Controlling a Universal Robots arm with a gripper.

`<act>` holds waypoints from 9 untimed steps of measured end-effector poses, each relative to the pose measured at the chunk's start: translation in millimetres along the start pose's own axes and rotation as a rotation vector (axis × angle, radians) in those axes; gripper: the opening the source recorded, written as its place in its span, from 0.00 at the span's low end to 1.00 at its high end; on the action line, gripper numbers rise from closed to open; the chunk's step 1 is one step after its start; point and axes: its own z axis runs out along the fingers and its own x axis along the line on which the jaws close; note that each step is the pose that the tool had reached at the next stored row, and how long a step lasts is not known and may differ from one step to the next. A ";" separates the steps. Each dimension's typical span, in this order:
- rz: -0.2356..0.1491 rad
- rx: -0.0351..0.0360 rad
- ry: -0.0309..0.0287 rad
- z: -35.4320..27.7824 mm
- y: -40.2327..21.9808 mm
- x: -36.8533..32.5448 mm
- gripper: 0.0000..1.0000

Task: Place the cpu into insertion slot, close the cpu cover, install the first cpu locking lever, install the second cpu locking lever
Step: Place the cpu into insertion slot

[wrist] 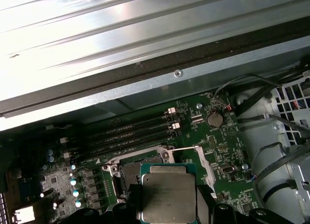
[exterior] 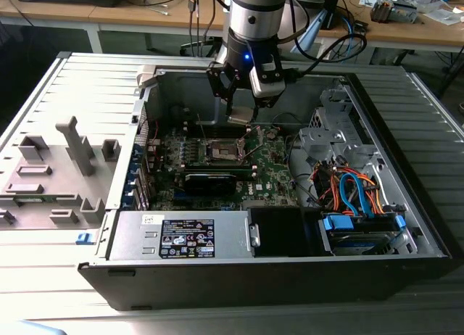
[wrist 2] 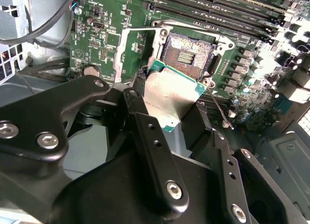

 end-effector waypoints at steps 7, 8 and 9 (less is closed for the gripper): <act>0.006 0.0000 -0.0005 0.2 0.0 0.0 0.54; 0.006 0.0000 -0.0005 0.2 0.0 0.0 0.54; 0.007 0.0001 -0.0006 0.2 0.0 0.0 0.54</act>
